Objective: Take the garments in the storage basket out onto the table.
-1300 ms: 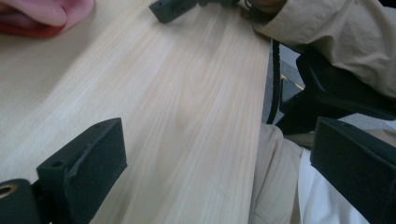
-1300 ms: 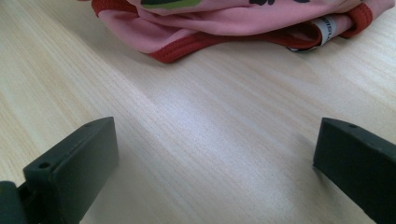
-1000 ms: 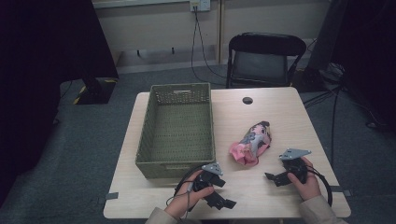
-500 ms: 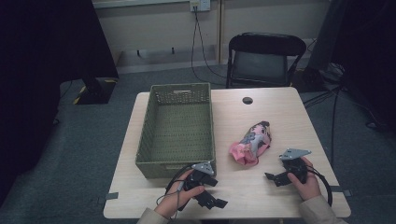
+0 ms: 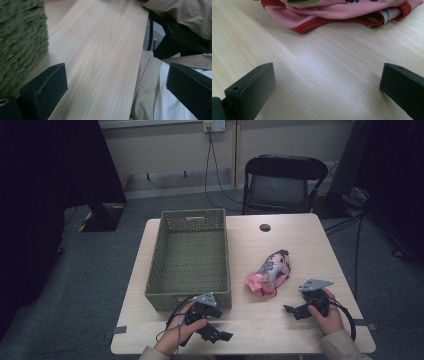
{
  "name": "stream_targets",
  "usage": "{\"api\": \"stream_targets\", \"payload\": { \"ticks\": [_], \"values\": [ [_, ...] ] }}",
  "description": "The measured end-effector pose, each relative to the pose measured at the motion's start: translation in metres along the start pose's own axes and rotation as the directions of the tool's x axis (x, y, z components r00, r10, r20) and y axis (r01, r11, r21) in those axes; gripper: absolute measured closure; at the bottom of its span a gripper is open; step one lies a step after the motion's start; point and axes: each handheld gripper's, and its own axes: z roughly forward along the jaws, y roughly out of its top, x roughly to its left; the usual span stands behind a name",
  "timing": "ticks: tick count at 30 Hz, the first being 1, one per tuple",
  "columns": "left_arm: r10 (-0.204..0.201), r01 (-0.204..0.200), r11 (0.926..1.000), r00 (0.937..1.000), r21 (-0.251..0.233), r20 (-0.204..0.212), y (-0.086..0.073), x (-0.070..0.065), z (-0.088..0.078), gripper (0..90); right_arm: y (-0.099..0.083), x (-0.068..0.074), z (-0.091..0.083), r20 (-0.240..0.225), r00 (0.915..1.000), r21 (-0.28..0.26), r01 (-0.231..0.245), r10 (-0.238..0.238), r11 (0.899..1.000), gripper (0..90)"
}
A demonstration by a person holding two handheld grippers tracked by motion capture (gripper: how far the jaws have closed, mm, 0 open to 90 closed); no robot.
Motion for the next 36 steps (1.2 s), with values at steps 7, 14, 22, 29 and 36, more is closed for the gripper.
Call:
{"api": "stream_targets", "payload": {
  "ticks": [7,14,22,29,36],
  "values": [
    [-0.007,0.007,0.9999,0.9997,-0.012,-0.022,-0.01,0.002,-0.014,3.0,0.0,0.0,0.0,0.0,1.0,0.0,0.0,0.0,1.0,0.0],
    [-0.011,0.01,0.9998,0.9993,-0.019,-0.036,-0.015,0.004,-0.021,3.0,0.0,0.0,0.0,0.0,1.0,0.0,0.0,0.0,1.0,0.0],
    [-0.009,0.006,0.9993,0.9982,-0.037,-0.059,-0.018,0.006,-0.032,3.0,0.0,0.0,0.0,0.0,1.0,0.0,0.0,0.0,1.0,0.0],
    [-0.002,-0.002,0.9987,0.9972,-0.051,-0.074,-0.021,0.007,-0.04,3.0,0.0,0.0,0.0,0.0,1.0,0.0,0.0,0.0,1.0,0.0],
    [0.001,-0.004,0.999,0.9965,-0.045,-0.084,-0.023,0.009,-0.043,3.0,0.0,0.0,0.0,0.0,1.0,0.0,0.0,0.0,1.0,0.0]
  ]
}}
